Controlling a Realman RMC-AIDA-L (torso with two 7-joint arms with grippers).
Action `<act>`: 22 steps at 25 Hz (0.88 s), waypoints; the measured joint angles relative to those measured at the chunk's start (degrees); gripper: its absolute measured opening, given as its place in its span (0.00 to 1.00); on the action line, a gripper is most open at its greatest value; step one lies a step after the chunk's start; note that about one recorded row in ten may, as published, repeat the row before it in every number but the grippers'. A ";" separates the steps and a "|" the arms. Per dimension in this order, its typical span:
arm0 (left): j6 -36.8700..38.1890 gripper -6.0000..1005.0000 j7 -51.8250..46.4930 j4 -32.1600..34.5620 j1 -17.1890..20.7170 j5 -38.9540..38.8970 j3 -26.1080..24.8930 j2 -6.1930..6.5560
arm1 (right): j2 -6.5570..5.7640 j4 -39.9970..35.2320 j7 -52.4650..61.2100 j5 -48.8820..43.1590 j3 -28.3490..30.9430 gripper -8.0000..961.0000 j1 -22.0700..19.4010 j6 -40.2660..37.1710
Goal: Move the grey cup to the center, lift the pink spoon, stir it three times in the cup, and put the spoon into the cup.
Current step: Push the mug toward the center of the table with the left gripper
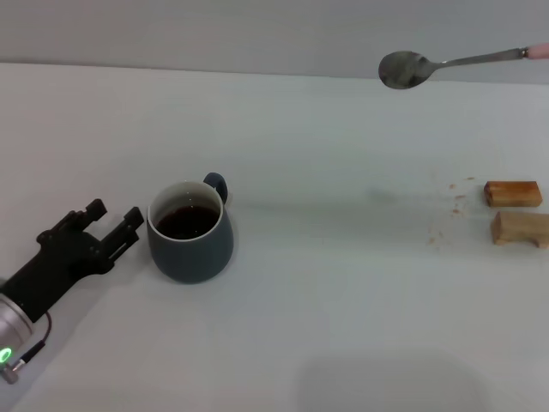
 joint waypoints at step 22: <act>-2.16 0.69 -0.32 -3.29 -2.80 0.01 6.98 -1.72 | 0.82 2.81 -1.59 0.07 -2.32 0.11 -0.09 0.10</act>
